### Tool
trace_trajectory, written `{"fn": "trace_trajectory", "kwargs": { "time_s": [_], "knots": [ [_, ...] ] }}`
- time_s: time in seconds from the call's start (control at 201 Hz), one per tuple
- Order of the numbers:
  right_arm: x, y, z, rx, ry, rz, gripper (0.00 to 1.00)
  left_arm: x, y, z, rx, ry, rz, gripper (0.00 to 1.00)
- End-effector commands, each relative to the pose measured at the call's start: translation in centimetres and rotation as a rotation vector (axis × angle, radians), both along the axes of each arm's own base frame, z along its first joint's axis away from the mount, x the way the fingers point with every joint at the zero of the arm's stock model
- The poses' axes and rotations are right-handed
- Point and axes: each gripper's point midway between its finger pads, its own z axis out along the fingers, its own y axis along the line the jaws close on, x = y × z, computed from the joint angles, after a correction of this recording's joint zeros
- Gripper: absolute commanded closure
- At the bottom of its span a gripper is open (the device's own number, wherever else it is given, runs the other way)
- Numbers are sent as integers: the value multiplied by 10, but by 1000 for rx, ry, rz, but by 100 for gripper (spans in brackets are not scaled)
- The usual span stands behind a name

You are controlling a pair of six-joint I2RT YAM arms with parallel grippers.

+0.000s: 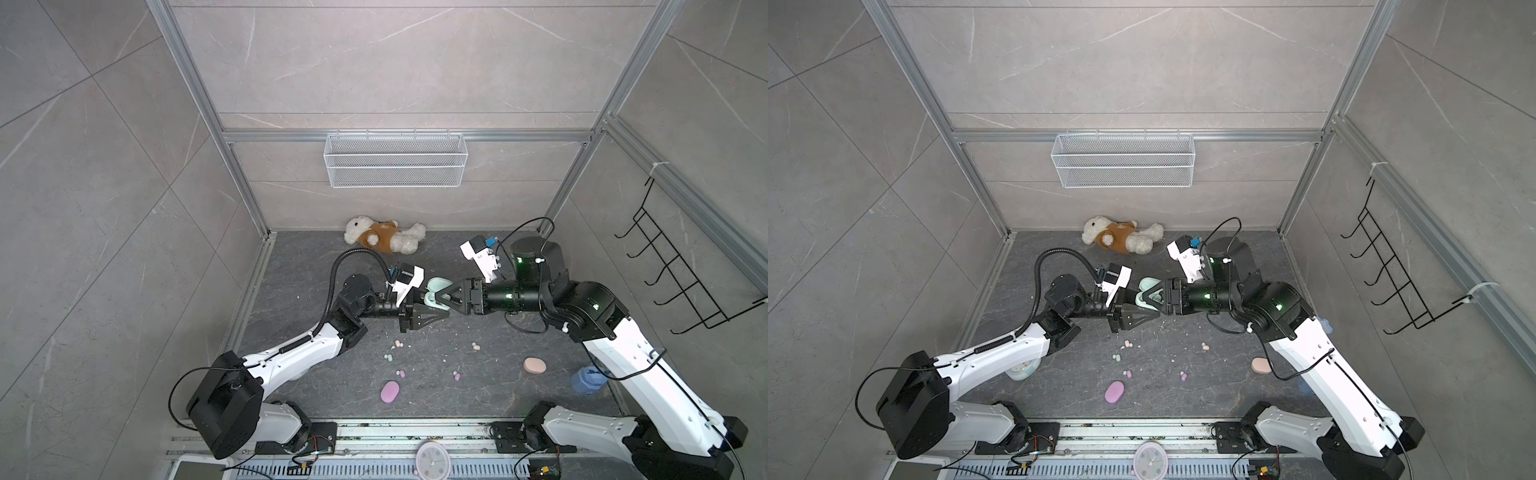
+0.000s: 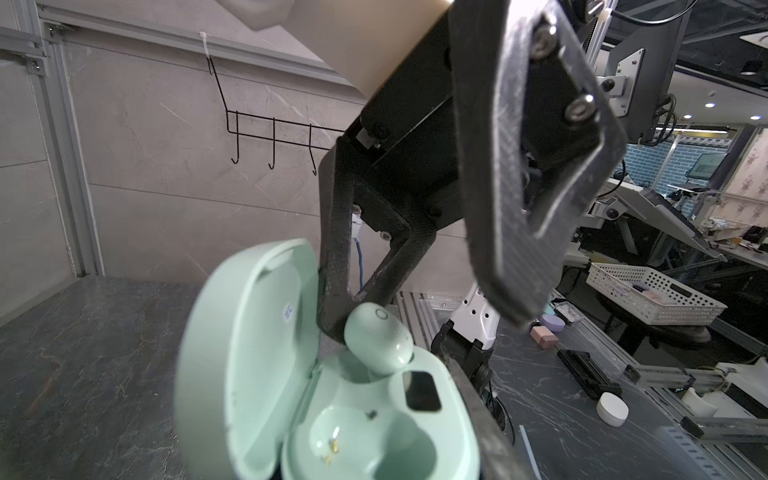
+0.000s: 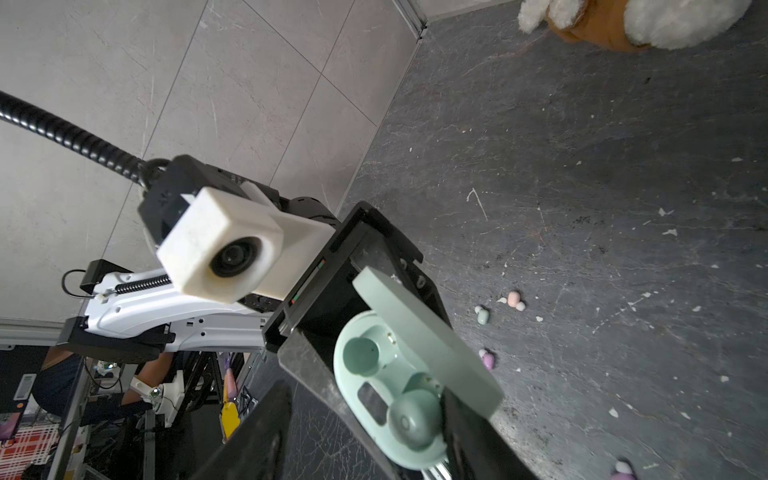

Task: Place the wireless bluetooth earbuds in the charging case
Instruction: 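Press the earbud into the case slot with the right gripper, then open the right gripper and move it back toward the scattered earbuds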

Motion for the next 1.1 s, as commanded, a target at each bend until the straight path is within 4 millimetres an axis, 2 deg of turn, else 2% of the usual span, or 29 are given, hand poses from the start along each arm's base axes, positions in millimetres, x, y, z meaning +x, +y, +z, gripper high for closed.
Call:
{"fn": "trace_trajectory", "kwargs": {
  "time_s": [0.0,0.264,0.528,0.667,0.782,0.931,1.09],
  "knots": [
    [8,0,8,2,-32,-25,32,-21,5,23,-68,-105,-55,84],
    [7,0,14,12,-42,-19,21,-21,3,17,-57,-88,-54,84],
    [2,-3,18,14,-38,-20,18,-17,2,10,-49,-69,-34,84],
    [-9,-4,20,29,-10,5,18,-5,5,-5,-6,-38,42,85],
    [-19,-8,15,21,18,4,17,10,18,-19,32,23,113,85],
    [-22,-14,-7,-13,58,-26,17,27,50,-33,82,91,249,85],
    [-14,-14,-67,-137,106,-72,17,39,88,-47,141,139,420,85]
  ]
}}
